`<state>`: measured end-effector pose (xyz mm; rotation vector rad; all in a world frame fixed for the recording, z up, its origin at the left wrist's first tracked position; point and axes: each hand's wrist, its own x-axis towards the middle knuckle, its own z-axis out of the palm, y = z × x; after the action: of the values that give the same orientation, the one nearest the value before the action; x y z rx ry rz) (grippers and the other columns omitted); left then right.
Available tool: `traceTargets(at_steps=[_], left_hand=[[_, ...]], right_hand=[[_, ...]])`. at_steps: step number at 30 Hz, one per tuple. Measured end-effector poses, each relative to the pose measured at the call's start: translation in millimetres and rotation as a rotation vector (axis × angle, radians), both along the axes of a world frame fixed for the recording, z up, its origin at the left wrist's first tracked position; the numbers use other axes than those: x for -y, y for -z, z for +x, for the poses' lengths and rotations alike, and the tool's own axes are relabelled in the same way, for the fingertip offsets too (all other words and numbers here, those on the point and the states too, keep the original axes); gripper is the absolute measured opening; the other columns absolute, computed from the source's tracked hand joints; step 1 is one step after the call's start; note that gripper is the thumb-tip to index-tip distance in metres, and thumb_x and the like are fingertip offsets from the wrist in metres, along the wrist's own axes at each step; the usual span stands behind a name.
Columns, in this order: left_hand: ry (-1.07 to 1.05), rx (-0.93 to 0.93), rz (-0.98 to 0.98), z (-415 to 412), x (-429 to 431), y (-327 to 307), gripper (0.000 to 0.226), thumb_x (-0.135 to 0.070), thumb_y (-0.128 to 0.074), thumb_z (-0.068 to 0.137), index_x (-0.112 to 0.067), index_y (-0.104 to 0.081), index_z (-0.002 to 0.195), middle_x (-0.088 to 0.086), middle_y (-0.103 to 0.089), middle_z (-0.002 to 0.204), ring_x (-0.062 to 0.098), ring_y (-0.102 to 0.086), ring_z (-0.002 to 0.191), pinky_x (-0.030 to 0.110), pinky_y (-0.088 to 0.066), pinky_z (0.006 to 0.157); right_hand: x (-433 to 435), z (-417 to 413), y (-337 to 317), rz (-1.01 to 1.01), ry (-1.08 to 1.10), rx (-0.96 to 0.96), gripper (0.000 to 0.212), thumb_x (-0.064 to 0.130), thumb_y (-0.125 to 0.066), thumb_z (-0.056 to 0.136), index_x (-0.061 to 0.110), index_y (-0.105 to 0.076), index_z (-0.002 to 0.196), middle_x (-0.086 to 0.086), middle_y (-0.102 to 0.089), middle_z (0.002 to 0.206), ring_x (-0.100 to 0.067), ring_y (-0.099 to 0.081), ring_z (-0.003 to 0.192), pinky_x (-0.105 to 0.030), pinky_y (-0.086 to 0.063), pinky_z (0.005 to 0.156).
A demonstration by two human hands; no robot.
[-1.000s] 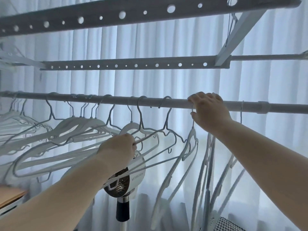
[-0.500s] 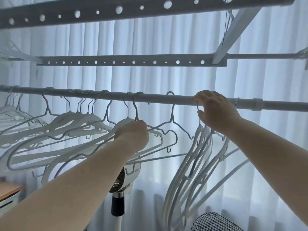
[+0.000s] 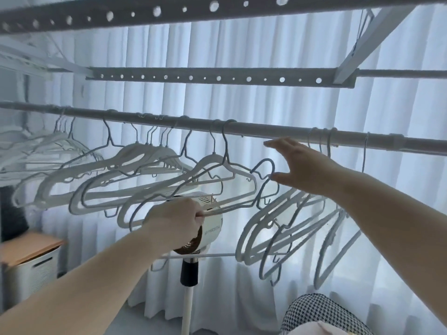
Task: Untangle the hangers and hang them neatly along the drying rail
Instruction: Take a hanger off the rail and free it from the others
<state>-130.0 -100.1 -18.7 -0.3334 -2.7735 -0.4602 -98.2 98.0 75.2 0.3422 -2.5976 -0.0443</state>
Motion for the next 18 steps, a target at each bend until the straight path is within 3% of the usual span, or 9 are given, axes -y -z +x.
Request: traceTargets(at_steps=[2,4,7,9,12,15,18], left_hand=[[0.021,0.017,-0.002,14,22,4,0.022,-0.030,-0.040,0.094,-0.027,-0.059,0.084,-0.008,-0.069,0.093,0.013,-0.056,0.072,0.025,-0.044,0.071],[0.035,0.037,-0.013,28,48,11,0.022,-0.032,-0.041,0.094,-0.034,-0.053,0.075,-0.015,-0.065,0.081,0.004,-0.051,0.060,0.020,-0.039,0.063],[0.040,0.116,0.002,43,93,21,0.029,-0.031,-0.044,0.093,-0.037,-0.046,0.065,-0.017,-0.060,0.066,-0.001,-0.048,0.053,0.018,-0.039,0.059],[0.047,0.169,0.040,53,121,28,0.029,-0.029,-0.046,0.092,-0.038,-0.047,0.065,-0.017,-0.061,0.067,0.001,-0.051,0.056,0.021,-0.042,0.061],[0.059,0.189,0.051,69,154,36,0.023,-0.029,-0.046,0.093,-0.038,-0.050,0.072,-0.019,-0.060,0.070,0.003,-0.057,0.070,0.017,-0.043,0.064],[0.068,0.171,0.101,78,178,43,0.007,-0.031,-0.050,0.091,-0.034,-0.054,0.086,-0.018,-0.057,0.082,0.005,-0.054,0.083,0.006,-0.033,0.060],[0.083,0.150,0.204,84,192,48,0.016,-0.029,-0.055,0.088,-0.029,-0.058,0.104,-0.013,-0.054,0.098,0.007,-0.050,0.092,0.016,-0.037,0.073]], right_hand=[[18,-1,2,0.003,-0.010,0.059,0.057,0.026,-0.055,0.090,0.024,-0.031,0.142,0.004,-0.036,0.147,-0.016,-0.041,0.131,-0.028,-0.036,0.100],[37,-3,6,-0.006,-0.029,0.134,0.039,0.025,-0.054,0.091,0.019,-0.051,0.129,0.000,-0.054,0.133,-0.018,-0.051,0.120,-0.024,-0.039,0.094],[68,-1,14,-0.125,-0.142,0.339,0.019,0.020,-0.056,0.090,0.008,-0.069,0.095,-0.002,-0.069,0.090,-0.011,-0.062,0.078,-0.005,-0.044,0.064],[89,2,21,-0.178,-0.191,0.464,0.016,0.019,-0.058,0.088,0.010,-0.069,0.082,0.006,-0.068,0.071,-0.004,-0.060,0.064,-0.003,-0.043,0.055],[115,7,31,-0.298,-0.257,0.522,0.016,0.019,-0.061,0.086,0.013,-0.068,0.072,0.010,-0.064,0.050,0.002,-0.058,0.051,-0.012,-0.048,0.061],[136,22,39,-0.466,-0.322,0.531,0.018,0.013,-0.060,0.086,0.015,-0.063,0.068,0.006,-0.060,0.045,0.000,-0.056,0.044,-0.016,-0.049,0.060],[151,44,45,-0.614,-0.365,0.565,0.019,0.006,-0.056,0.088,0.020,-0.063,0.078,0.002,-0.060,0.041,-0.006,-0.060,0.041,-0.017,-0.052,0.054]])
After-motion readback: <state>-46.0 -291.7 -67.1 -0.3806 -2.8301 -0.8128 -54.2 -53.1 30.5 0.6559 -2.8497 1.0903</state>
